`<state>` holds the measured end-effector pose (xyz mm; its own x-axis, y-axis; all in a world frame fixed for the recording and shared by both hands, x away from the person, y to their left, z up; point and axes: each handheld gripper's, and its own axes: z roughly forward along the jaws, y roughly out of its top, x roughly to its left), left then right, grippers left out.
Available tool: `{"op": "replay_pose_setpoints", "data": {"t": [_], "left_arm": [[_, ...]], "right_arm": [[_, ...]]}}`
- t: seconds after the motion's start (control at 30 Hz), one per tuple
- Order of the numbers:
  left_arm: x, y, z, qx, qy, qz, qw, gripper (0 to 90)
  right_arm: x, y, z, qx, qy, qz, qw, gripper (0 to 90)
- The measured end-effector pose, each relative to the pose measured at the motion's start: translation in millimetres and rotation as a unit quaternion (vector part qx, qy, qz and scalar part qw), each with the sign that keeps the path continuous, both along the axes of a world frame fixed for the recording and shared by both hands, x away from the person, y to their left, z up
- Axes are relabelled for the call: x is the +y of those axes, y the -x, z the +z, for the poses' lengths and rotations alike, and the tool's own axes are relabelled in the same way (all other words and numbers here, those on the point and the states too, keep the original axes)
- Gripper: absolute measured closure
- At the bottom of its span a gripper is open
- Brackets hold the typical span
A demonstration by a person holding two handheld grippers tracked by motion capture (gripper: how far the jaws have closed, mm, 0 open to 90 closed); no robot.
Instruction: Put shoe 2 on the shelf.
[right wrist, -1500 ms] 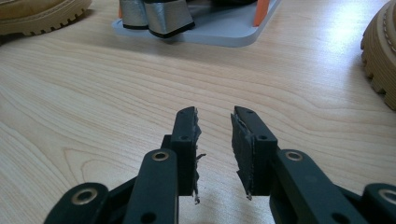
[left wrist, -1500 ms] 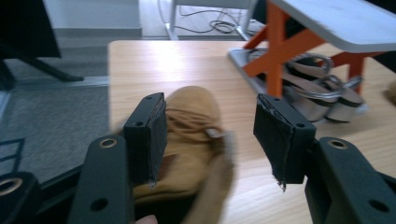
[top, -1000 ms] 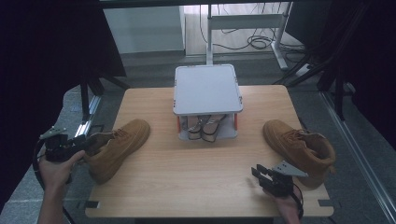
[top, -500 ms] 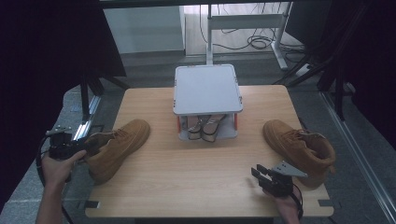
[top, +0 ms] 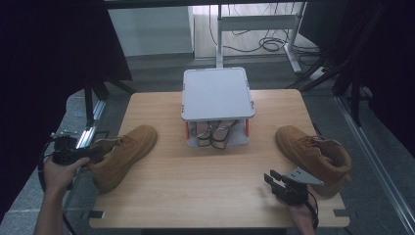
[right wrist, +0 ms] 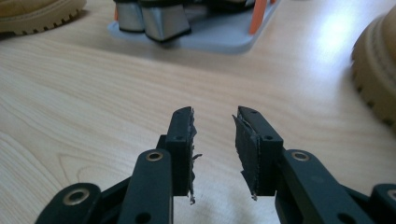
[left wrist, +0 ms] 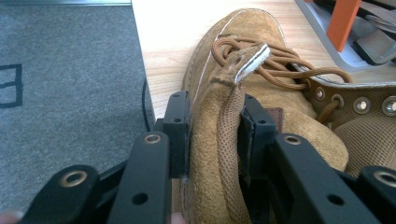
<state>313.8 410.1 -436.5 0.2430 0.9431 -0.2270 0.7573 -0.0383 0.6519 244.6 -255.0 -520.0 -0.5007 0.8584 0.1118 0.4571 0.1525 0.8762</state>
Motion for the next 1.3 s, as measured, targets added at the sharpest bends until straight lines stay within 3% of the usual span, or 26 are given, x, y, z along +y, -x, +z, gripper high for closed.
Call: {"op": "replay_pose_setpoints", "data": {"t": [0.17,0.37,0.5,0.6,0.73,0.87,1.17,1.3], "left_arm": [[0.9,-0.2,0.1,0.002,0.002,0.000,1.0000,71.9],[0.3,0.3,-0.1,0.000,0.003,0.000,1.0000,72.9],[0.1,0.9,-0.3,-0.002,0.004,0.001,1.0000,73.0],[-0.2,1.1,-0.3,-0.003,0.003,0.000,1.0000,72.9],[-0.1,0.9,-0.2,-0.003,0.001,-0.003,1.0000,72.2],[-0.3,0.0,0.5,-0.001,-0.003,-0.006,1.0000,70.5],[0.3,-1.7,1.3,0.003,-0.004,-0.011,0.9999,68.5],[0.2,-2.8,2.0,0.005,-0.007,-0.013,0.9999,66.8]], "right_arm": [[-10.6,3.8,25.1,-0.026,-0.003,-0.002,0.9996,64.2],[-50.9,4.7,75.9,-0.063,-0.011,-0.031,0.9975,60.5],[-82.0,-2.0,107.9,-0.063,0.003,-0.043,0.9971,57.6],[-108.2,-13.7,119.3,-0.055,0.012,-0.071,0.9959,55.8],[-141.0,-33.1,120.7,-0.034,0.025,-0.105,0.9935,53.7],[-159.4,-45.2,118.5,-0.013,0.031,-0.108,0.9936,52.3],[-169.4,-54.3,105.6,0.022,0.048,-0.094,0.9941,52.3],[-168.6,-59.5,100.3,0.050,0.066,-0.090,0.9925,52.4]]}}
